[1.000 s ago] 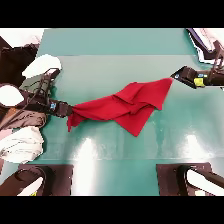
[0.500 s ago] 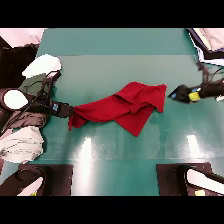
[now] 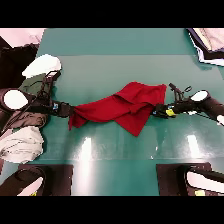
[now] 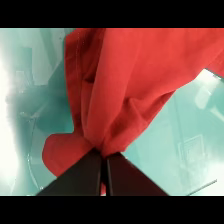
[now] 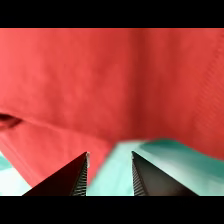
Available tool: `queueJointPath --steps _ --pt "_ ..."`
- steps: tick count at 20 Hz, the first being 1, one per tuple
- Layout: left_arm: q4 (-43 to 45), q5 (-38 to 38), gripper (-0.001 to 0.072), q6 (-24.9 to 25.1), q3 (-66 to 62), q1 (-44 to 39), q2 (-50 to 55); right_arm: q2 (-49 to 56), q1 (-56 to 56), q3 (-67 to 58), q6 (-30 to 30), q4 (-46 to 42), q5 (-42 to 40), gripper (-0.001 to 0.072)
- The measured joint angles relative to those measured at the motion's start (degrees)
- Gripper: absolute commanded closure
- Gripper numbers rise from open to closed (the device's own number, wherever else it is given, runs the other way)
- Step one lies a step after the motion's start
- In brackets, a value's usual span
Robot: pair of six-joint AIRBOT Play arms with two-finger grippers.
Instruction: Fold the shirts.
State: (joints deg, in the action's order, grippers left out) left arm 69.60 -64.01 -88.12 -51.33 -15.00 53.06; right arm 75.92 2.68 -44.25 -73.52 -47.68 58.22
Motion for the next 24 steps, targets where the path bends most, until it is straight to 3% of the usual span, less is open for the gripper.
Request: queueJointPath --steps 3,4,5,12,18,24 --pt "0.0 0.1 0.0684 0.0 0.0 0.0 0.0 0.8 -1.0 0.4 0.0 1.4 -2.5 0.0424" --pt "0.0 0.2 0.0684 0.0 0.0 0.0 0.0 0.9 -1.4 0.5 0.0 1.6 -3.4 0.0643" --pt "0.0 0.3 0.0684 0.0 0.0 0.0 0.0 1.1 -1.9 0.5 0.0 1.4 -4.8 0.0694" --pt "5.4 -1.7 0.0684 -0.1 -9.0 0.0 0.0 -7.9 -0.9 -3.6 0.1 1.0 -8.1 0.0695" --pt "12.2 -5.5 0.0684 0.1 -38.7 0.0 0.0 -23.9 5.4 -22.8 0.2 1.2 -7.0 0.0695" --pt "11.3 -6.1 0.0685 0.9 -67.4 0.0 -0.9 -34.6 13.2 -42.6 0.2 1.4 -7.0 0.0695"
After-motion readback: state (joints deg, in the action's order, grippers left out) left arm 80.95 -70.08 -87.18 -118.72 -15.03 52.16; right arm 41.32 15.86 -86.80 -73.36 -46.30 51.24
